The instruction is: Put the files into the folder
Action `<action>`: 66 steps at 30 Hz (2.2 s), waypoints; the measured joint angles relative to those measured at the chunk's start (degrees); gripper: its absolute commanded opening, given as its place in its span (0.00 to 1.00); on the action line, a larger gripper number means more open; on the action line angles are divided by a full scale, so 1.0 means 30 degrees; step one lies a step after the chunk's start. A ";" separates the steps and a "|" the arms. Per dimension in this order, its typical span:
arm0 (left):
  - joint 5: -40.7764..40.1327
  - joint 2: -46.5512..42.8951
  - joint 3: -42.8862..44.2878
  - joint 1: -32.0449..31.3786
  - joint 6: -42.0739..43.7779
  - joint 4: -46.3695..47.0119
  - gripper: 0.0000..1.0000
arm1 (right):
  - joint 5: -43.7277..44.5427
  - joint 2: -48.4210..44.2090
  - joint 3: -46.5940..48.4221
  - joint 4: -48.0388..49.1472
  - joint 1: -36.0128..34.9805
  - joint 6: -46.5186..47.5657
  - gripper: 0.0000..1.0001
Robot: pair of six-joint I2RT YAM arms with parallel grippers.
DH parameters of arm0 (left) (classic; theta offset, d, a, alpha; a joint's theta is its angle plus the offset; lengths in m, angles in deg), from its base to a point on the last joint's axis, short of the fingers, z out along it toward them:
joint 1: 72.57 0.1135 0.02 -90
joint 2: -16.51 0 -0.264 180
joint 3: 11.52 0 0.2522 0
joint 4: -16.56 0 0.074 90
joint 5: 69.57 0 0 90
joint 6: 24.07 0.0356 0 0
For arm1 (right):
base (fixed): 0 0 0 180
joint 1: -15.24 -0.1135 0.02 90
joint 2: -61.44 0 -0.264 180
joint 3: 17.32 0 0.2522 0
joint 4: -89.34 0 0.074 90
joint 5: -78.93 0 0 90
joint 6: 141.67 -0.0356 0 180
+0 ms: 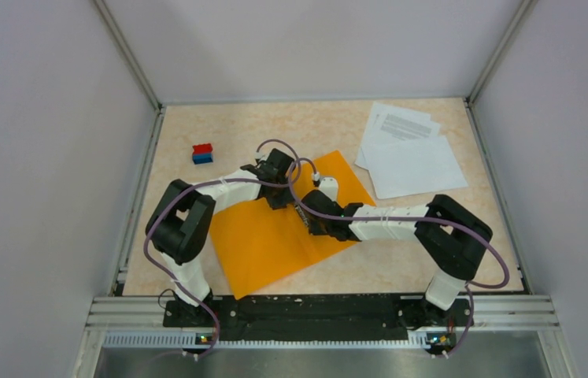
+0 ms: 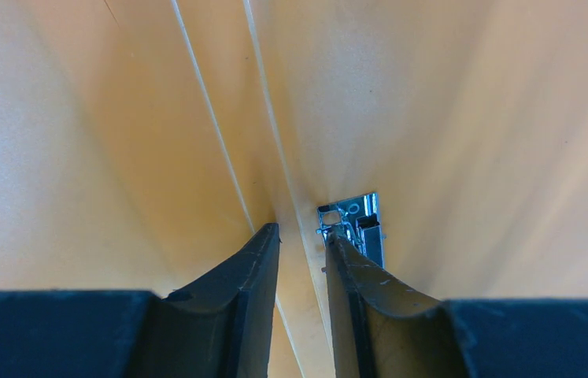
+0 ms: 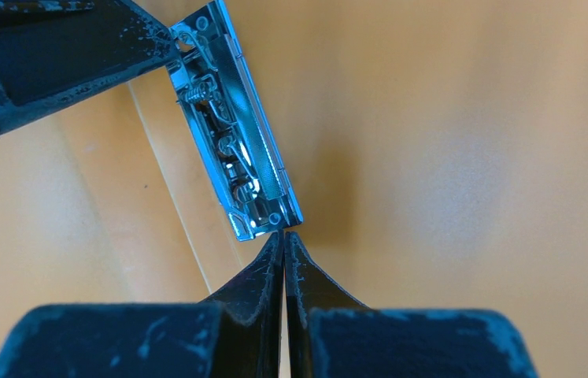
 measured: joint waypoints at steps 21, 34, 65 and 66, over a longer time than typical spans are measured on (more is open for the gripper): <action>0.0299 0.0736 0.0612 -0.0138 -0.0226 0.0153 0.16 | -0.2433 -0.0058 0.0561 0.0459 0.0736 0.1086 0.08; 0.0255 0.0933 0.0729 -0.0138 0.0000 0.0423 0.14 | -0.2951 0.0816 0.0809 0.0372 0.0729 0.1049 0.16; 0.0299 0.1144 0.1100 -0.0138 0.0335 0.0109 0.09 | -0.1545 0.0823 0.1180 0.0291 0.0794 0.1428 0.15; 0.0299 0.1144 0.1100 -0.0138 0.0350 0.0109 0.09 | -0.1545 0.0860 0.1188 0.0328 0.0794 0.1428 0.13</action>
